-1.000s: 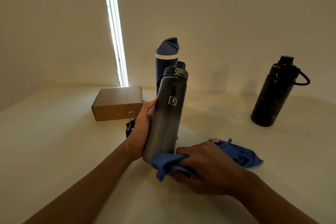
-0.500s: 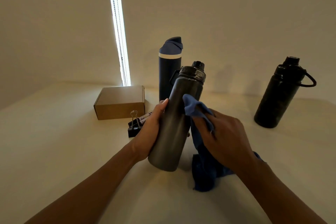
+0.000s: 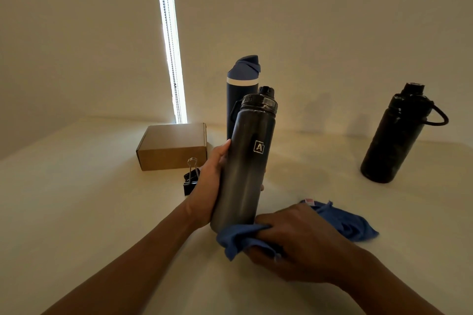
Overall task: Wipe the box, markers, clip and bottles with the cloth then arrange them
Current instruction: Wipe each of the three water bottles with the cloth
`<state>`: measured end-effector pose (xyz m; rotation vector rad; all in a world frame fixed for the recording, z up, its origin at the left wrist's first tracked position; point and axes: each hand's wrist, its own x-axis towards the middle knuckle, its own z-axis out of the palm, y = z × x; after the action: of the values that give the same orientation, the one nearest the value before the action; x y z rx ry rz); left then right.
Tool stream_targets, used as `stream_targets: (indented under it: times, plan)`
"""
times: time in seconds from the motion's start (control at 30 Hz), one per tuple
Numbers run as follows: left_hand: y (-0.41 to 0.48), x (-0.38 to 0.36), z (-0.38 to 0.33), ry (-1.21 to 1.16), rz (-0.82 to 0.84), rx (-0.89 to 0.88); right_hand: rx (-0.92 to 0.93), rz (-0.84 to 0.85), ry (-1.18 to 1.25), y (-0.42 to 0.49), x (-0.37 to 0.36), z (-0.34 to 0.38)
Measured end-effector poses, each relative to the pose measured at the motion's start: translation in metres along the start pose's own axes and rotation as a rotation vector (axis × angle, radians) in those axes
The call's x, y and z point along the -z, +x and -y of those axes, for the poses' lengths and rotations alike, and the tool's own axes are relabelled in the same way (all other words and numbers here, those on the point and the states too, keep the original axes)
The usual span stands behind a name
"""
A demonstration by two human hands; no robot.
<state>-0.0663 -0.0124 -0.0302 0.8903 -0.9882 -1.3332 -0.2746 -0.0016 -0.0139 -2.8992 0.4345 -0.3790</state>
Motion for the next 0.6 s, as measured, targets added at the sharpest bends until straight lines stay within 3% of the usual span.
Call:
stream_targets:
  times: [0.1, 0.23, 0.37, 0.5, 0.6]
  plan:
    - [0.0, 0.001, -0.001, -0.003, -0.009, 0.035, -0.087, -0.042, -0.049, 0.003, 0.011, -0.002]
    - [0.002, 0.006, 0.0, 0.044, 0.019, 0.076, -0.2, -0.433, -0.208, -0.004, 0.015, -0.019]
    - [-0.002, 0.001, -0.002, 0.064, 0.095, 0.157, -0.246, -0.581, -0.228, 0.004, 0.012, -0.04]
    - [-0.002, 0.0, -0.002, 0.067, 0.152, 0.165, -0.54, -0.566, 0.066, 0.005, 0.019, -0.067]
    - [0.001, 0.003, 0.0, 0.079, 0.158, 0.144, -0.425, -0.686, 0.057, 0.007, 0.025, -0.066]
